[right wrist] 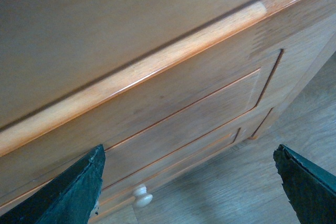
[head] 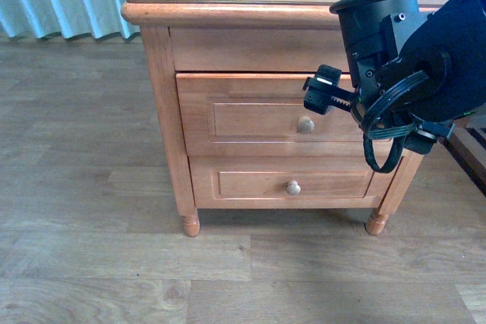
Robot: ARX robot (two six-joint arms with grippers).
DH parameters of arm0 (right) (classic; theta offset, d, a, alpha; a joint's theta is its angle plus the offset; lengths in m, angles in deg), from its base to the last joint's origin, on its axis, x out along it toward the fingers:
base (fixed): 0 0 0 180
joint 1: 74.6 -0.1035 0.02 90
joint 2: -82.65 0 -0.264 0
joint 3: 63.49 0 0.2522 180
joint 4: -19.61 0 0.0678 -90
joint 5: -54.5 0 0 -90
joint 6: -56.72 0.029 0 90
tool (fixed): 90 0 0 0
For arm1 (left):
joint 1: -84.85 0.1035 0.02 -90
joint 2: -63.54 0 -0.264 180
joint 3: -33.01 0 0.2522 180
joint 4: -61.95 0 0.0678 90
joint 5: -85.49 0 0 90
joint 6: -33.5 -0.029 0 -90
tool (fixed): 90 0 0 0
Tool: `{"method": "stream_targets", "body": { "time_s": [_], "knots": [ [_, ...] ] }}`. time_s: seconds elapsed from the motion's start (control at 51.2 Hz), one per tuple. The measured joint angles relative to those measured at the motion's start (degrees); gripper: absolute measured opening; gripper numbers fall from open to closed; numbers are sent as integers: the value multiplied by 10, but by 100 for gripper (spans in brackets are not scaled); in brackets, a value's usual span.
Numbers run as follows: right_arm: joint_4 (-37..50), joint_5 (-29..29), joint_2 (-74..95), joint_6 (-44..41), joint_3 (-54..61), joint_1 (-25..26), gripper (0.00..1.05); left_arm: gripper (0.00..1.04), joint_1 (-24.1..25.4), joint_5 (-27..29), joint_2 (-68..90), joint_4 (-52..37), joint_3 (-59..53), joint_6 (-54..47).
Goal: Put charger into drawer
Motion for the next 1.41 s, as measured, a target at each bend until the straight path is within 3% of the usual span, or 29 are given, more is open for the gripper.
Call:
{"method": "stream_targets", "body": {
  "time_s": [0.586, 0.801, 1.074, 1.406],
  "knots": [
    [5, -5, 8, 5, -18, -10, 97, 99, 0, 0, 0, 0, 0, 0],
    [46, 45, 14, 5, -18, -9, 97, 99, 0, 0, 0, 0, 0, 0],
    [57, 64, 13, -3, -7, -6, 97, 99, 0, 0, 0, 0, 0, 0],
    [75, 125, -66, -22, 85, 9, 97, 99, 0, 0, 0, 0, 0, 0]
  ]
}}
